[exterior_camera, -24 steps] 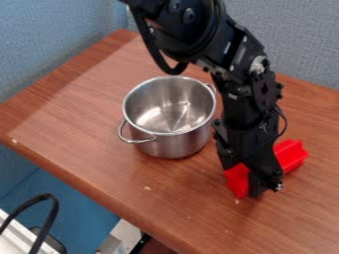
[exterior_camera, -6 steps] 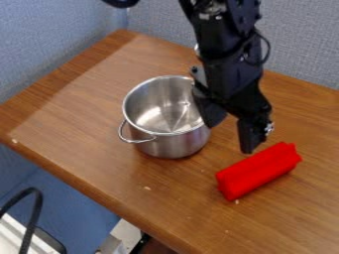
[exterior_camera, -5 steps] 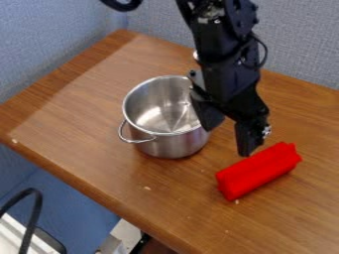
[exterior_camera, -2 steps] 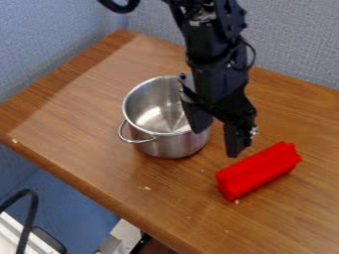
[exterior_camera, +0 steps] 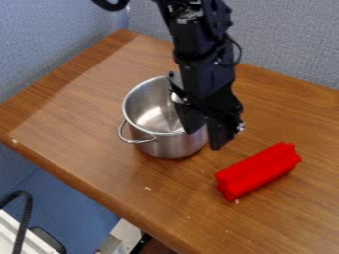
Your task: Move the red object from the metal pot to the table
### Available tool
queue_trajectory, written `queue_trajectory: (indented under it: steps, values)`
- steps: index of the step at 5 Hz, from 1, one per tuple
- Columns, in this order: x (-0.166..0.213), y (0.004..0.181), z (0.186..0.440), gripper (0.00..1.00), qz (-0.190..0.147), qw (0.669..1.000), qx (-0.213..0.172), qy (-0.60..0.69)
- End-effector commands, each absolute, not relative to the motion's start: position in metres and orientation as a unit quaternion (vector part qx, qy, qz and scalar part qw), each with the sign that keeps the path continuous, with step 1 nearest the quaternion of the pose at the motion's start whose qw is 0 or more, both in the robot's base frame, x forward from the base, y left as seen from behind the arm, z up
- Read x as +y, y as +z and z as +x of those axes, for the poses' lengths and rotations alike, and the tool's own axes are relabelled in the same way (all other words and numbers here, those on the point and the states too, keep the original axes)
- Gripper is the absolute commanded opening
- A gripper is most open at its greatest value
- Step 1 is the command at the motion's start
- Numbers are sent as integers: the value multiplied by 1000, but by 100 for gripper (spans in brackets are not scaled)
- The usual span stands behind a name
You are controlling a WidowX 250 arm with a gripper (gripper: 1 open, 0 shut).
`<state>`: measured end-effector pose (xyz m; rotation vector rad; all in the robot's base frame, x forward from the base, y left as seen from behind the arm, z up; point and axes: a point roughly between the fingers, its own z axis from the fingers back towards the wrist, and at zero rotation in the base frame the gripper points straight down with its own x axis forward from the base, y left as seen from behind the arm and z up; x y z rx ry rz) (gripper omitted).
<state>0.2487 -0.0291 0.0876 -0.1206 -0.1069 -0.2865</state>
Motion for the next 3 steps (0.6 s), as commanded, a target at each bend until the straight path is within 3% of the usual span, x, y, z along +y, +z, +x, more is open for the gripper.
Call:
queue_trajectory:
  steps: [1,2,3]
  values:
    - [-24,104,260,100,-55,987,-75,-132]
    - [-27,103,264,0,-59,987,-79,-126]
    - [-22,104,266,100,-58,988,-80,-117]
